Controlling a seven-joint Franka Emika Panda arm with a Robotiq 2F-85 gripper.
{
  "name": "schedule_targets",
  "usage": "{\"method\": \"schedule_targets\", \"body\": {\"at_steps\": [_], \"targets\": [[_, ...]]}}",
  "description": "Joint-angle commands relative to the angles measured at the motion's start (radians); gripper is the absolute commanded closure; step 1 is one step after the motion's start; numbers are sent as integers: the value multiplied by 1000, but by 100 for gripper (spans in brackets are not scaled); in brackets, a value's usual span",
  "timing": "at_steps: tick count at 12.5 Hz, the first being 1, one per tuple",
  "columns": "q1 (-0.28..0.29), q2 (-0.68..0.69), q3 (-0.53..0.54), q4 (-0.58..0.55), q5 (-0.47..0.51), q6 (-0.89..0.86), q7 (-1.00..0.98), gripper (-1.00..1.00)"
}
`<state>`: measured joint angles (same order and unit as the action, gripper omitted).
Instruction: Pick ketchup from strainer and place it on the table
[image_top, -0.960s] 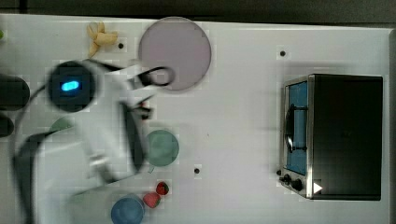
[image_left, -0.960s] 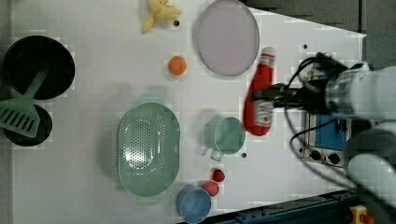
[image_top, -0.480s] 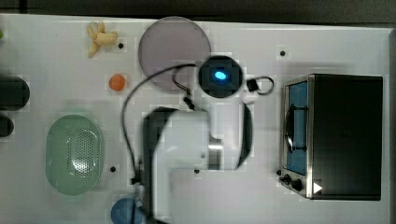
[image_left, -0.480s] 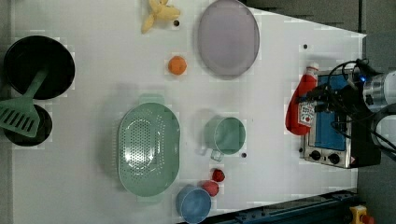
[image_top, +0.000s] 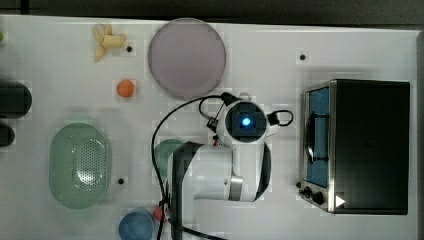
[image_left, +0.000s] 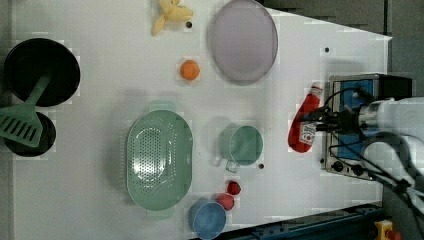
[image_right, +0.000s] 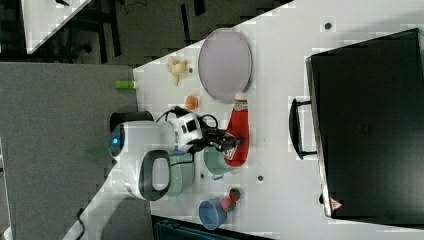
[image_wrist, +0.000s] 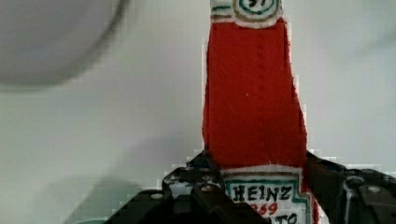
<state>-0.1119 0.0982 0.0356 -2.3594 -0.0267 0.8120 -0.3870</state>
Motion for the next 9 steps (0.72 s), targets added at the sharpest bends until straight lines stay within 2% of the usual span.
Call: {"method": "schedule_targets", "body": {"at_steps": [1, 2, 5, 6, 9], "targets": [[33, 63, 10, -27, -8, 88, -42, -18], [33, 97, 9, -28, -8, 121, -42, -24], [34, 147, 9, -27, -8, 185, -43, -87], [34, 134, 9, -21, -8, 179, -42, -100], [36, 35, 12, 37, -1, 126, -28, -100]]}}
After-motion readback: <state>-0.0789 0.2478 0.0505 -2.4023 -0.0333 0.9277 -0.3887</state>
